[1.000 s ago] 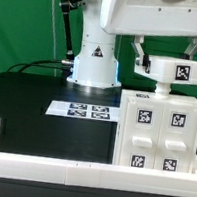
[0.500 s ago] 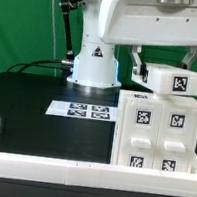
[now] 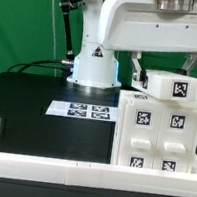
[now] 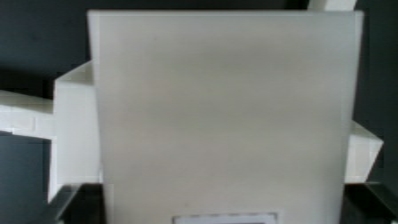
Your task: Assemble cabinet
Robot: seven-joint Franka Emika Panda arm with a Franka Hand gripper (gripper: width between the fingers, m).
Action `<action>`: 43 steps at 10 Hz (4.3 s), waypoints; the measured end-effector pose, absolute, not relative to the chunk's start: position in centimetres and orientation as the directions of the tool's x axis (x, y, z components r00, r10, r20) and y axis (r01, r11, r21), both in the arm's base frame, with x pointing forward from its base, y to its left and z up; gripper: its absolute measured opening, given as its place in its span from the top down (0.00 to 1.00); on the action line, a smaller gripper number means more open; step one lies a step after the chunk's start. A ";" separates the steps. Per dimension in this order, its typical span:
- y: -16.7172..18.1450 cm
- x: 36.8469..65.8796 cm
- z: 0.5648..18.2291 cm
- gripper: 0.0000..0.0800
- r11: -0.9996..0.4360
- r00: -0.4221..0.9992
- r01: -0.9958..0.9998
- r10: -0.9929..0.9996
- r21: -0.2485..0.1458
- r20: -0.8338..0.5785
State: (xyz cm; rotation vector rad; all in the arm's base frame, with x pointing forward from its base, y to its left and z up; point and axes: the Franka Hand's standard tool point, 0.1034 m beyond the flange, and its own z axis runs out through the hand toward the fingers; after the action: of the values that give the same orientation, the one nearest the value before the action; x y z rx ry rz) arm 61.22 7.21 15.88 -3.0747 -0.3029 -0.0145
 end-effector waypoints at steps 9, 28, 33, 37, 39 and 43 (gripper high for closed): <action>7.3 61.2 15.9 0.30 -0.990 0.991 0.130 0.130 -0.053 0.013; 9.0 61.8 15.8 0.30 -0.066 0.073 -0.994 -0.994 -0.084 -0.085; 9.4 61.9 15.8 0.29 0.200 -0.191 -0.978 -0.972 -0.058 -0.134; 9.8 62.3 17.7 0.01 0.101 -0.083 -0.990 -0.982 -0.098 -0.168; 10.0 62.6 18.8 0.00 0.086 -0.062 -0.989 -0.980 -0.123 -0.189; 10.3 62.4 18.0 0.00 -0.248 0.263 -0.960 -0.957 -0.130 -0.120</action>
Offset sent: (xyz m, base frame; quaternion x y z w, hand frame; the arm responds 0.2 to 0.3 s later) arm 0.0000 0.0000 0.0000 0.0000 0.0000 0.0000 1.0000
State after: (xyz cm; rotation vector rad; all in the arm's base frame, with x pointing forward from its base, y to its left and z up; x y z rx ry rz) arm 62.41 10.26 17.96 -2.3509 1.8062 0.0233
